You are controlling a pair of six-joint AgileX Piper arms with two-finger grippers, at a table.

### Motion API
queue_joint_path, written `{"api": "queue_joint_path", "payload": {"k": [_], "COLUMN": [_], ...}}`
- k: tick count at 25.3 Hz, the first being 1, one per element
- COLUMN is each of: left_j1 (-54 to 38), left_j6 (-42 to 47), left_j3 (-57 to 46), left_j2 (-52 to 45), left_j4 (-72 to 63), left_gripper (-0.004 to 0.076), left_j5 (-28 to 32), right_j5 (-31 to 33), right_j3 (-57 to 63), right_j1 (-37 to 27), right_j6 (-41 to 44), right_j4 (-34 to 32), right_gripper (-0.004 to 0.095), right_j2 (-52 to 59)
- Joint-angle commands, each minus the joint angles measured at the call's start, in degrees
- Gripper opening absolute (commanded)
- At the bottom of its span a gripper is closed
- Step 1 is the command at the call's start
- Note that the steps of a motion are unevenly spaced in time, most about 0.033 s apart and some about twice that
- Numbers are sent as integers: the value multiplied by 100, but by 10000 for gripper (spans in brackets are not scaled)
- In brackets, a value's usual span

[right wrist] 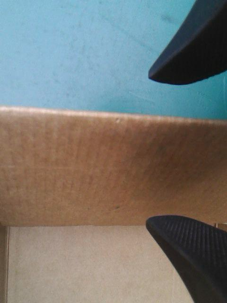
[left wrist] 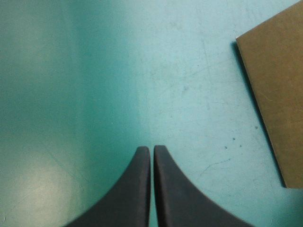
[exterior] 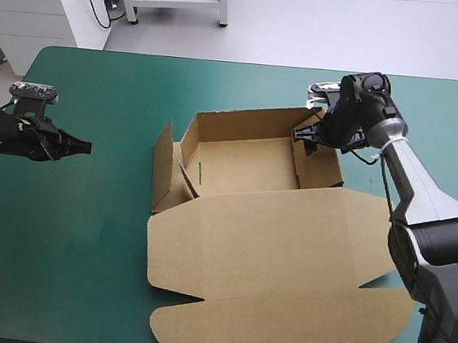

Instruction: Fold the box

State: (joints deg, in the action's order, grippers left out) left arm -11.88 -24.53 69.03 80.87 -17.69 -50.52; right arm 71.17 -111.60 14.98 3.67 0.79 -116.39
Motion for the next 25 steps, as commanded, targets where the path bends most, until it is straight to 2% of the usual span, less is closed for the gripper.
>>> {"api": "queue_joint_path", "payload": {"k": [1, 7, 9, 10, 11, 12, 13, 14, 25], "left_j1": [-17, -17, -17, -17, -17, -17, -17, -17, -17], "left_j6": [18, 18, 18, 18, 18, 18, 18, 18, 48], "left_j3": [144, 144, 144, 144, 144, 144, 144, 144, 144], "left_j2": [-167, -167, -167, -167, -167, -167, -167, -167, -167], "left_j4": [-144, -144, -144, -144, -144, -144, -144, -144, -134], "left_gripper": [7, 7, 7, 7, 7, 7, 7, 7, 7], "left_j5": [211, 211, 211, 211, 211, 211, 211, 211, 148], "right_j5": [18, 18, 28, 28, 28, 28, 28, 28, 39], "right_j3": [-118, -57, -2, 39, 51, 51, 51, 51, 51], "right_j1": [-8, -3, -3, -3, -3, -3, -3, -3, -44], "right_j6": [-24, -64, -77, -112, -143, -222, -294, -367, -823], "right_j4": [-111, -211, -272, -272, -272, -260, -248, -222, -120], "right_gripper": [696, 687, 608, 526, 402, 220, 120, -27, -21], "right_j2": [240, 89, 89, 89, 89, 100, 101, 138, 992]}}
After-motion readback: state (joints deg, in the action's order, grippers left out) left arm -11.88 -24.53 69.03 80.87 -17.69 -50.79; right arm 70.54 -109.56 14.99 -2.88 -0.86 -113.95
